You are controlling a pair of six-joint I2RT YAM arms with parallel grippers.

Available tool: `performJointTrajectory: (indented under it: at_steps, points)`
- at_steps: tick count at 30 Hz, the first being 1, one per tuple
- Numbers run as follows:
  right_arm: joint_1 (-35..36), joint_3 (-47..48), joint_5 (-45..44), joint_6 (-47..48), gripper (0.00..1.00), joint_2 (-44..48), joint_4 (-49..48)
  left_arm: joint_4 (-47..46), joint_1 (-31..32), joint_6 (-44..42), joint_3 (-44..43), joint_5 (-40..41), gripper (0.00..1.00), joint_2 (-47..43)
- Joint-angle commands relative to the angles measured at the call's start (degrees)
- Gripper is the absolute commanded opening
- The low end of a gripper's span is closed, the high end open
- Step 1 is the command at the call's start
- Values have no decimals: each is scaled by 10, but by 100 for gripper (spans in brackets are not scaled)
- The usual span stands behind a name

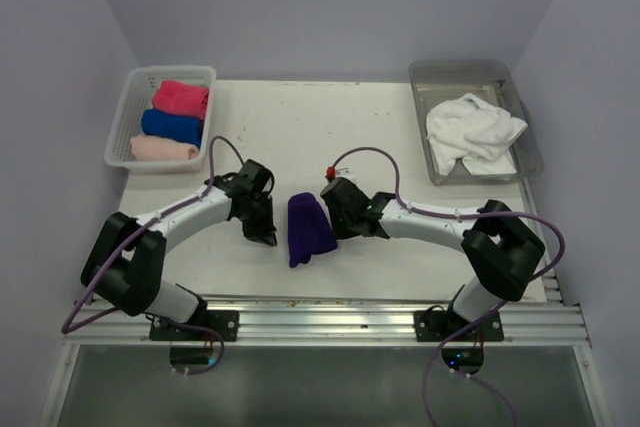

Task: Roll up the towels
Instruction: Roll the towel

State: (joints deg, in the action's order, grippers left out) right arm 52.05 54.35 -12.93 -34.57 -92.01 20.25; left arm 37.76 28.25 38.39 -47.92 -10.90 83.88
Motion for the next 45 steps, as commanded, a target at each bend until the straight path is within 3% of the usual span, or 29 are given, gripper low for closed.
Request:
performJointTrajectory:
  at_steps: [1, 8, 19, 27, 33, 36, 40, 45]
  points:
    - [0, 24, -2, 14, 27, -19, 8, -24, 0, 12, 20, -12, 9, -18]
    - [0, 21, 56, 4, 25, -41, -21, -89, 62, 38, 23, -56, 9, 39]
    - [9, -5, 170, -31, 23, -44, -110, -250, 73, 76, 62, -129, 8, 103]
    - [9, -10, 184, -39, 21, -5, -114, -347, 80, 89, 121, -70, 8, 49]
    - [9, -23, 155, -38, 21, -7, -94, -263, 80, 61, 116, -14, 15, 59]
    - [9, -38, 154, -45, 21, -12, -101, -191, 80, 62, 106, 23, 26, 46]
    - [9, -50, 144, -52, 21, -8, -101, -50, 73, 70, 63, 89, 27, 69]
    - [9, -52, 130, -51, 22, 4, -91, -49, 48, 107, 76, 75, 30, 5]
